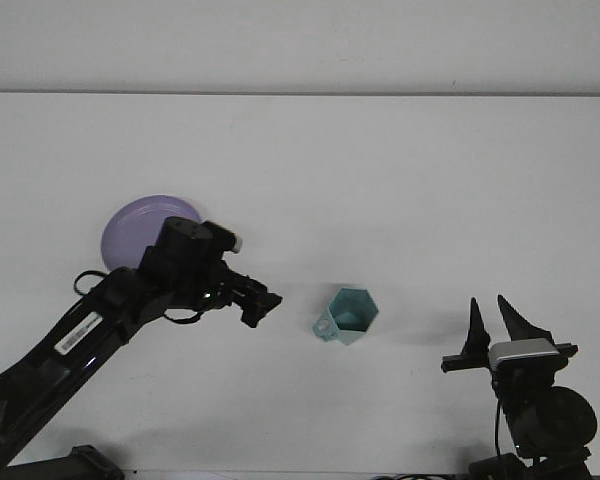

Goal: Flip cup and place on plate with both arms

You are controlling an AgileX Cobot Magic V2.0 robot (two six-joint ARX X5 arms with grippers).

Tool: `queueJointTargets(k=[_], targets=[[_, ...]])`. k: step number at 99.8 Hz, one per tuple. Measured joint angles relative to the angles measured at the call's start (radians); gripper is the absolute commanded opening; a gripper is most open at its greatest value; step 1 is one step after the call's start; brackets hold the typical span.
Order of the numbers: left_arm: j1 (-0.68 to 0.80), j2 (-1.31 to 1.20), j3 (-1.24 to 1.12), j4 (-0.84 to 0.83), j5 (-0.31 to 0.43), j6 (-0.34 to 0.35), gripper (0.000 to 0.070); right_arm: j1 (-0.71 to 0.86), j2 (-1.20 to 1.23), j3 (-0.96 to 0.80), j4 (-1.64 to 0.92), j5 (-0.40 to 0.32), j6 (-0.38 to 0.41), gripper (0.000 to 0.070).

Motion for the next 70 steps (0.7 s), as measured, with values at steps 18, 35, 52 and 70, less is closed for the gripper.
queueJointTargets(k=[18,35,52,70], targets=[[-0.075,0.206,0.249,-0.143,-0.080,0.055,0.0590,0.000,0.002,0.000,0.000,0.000,0.001,0.0264],[-0.121,0.377,0.429,-0.244,-0.084,0.087,0.0590,0.000,0.002,0.000,0.000,0.000,0.001,0.0264],[-0.168,0.520,0.539,-0.308,-0.084,0.116,0.0589,0.000,0.002,0.000,0.000,0.000,0.002,0.0264],[-0.207,0.617,0.576,-0.311,-0.084,0.127,0.0589,0.000,0.002,0.000,0.001,0.000,0.002,0.0264]])
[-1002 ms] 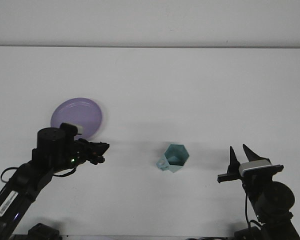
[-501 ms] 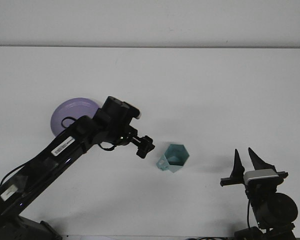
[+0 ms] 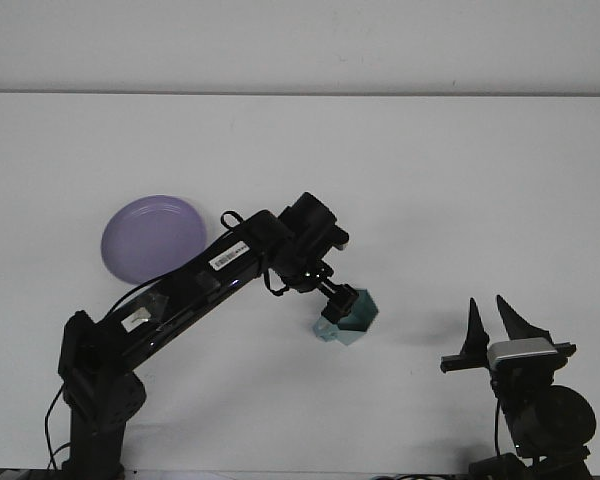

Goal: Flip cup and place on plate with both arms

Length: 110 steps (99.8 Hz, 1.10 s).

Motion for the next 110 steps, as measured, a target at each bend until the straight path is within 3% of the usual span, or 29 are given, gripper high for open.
queueJointTargets(k=[18,23,28,37,38,80,110], targets=[[-0.027,0.078,0.001,0.022,0.000,0.005,0.0581,0.000,0.000,0.000,0.000,0.000,0.000,0.0264],[-0.031,0.094,0.001,0.028,0.000,0.006,0.0538,0.000,0.000,0.000,0.000,0.000,0.000,0.0264],[-0.034,0.105,0.001,0.031,0.000,0.007,0.0389,0.000,0.000,0.000,0.000,0.000,0.000,0.0264],[-0.042,0.108,0.001,0.031,0.000,0.022,0.0013,0.000,0.000,0.000,0.000,0.000,0.000,0.0264],[-0.044,0.108,0.001,0.032,0.000,0.024,0.0000,0.000,0.000,0.000,0.000,0.000,0.000,0.0264],[-0.048,0.108,0.039,-0.030,-0.005,0.047,0.0012,0.000,0.000,0.000,0.000,0.000,0.000,0.0264],[0.072,0.108,0.253,-0.233,-0.111,0.062,0.0012,0.000,0.000,0.000,-0.001,0.000,0.000,0.0264]])
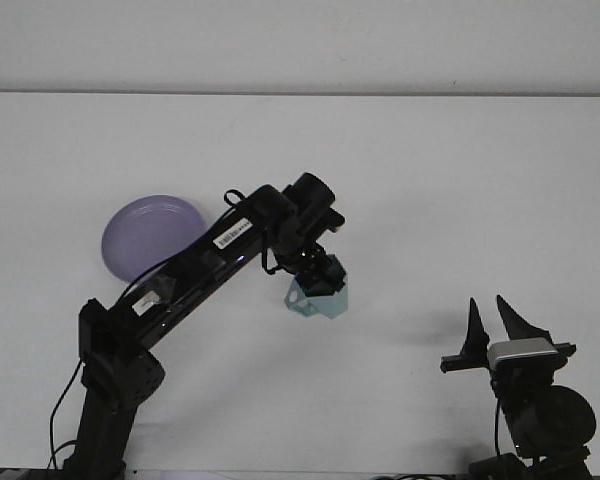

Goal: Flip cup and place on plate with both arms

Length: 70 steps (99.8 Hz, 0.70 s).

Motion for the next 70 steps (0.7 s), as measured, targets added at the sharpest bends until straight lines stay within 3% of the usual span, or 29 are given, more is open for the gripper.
queueJointTargets(k=[23,70], targets=[[0.180,-0.038,0.035,-0.097,-0.021,0.013,0.0012,0.000,0.000,0.000,0.000,0.000,0.000,0.0264],[0.612,-0.167,0.007,-0.121,-0.040,0.014,0.0012,0.000,0.000,0.000,0.000,-0.003,0.000,0.0264]])
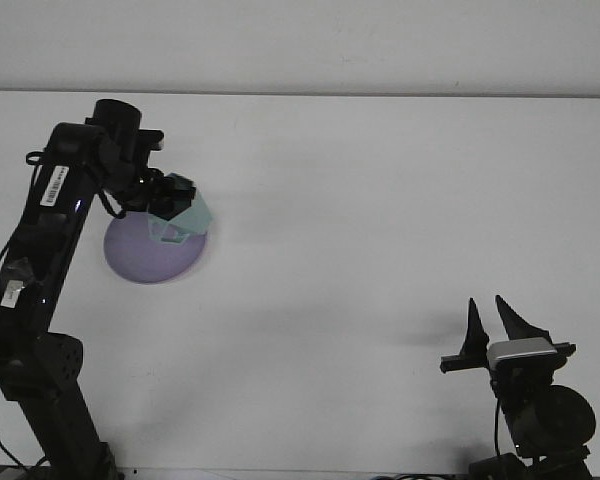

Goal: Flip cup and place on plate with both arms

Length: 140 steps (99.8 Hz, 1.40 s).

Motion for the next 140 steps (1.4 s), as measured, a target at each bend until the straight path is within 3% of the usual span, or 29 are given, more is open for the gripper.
queueJointTargets(k=[16,63,103,106,109,119,123,140], targets=[[0.080,0.002,-0.081,-0.001,-0.079,0.002,0.0012,0.000,0.000,0.000,0.000,0.000,0.000,0.0264],[0.180,0.005,-0.271,0.206,-0.084,0.035,0.0012,0.000,0.000,0.000,-0.004,0.000,0.000,0.0264],[0.172,0.094,-0.269,0.201,-0.084,0.039,0.0022,0.000,0.000,0.000,-0.005,0.000,0.000,0.0264],[0.170,0.094,-0.269,0.203,-0.084,0.039,0.0044,0.000,0.000,0.000,-0.005,0.000,0.000,0.0264],[0.168,0.094,-0.269,0.206,-0.085,0.039,0.0112,0.000,0.000,0.000,-0.005,0.000,0.000,0.0264],[0.164,0.094,-0.269,0.224,-0.085,0.039,0.0496,0.000,0.000,0.000,-0.008,0.000,0.000,0.0264],[0.163,0.094,-0.269,0.224,-0.085,0.039,0.0586,0.000,0.000,0.000,-0.008,0.000,0.000,0.0264],[0.163,0.094,-0.245,0.186,-0.084,0.037,0.0586,0.000,0.000,0.000,-0.008,0.000,0.000,0.0264]])
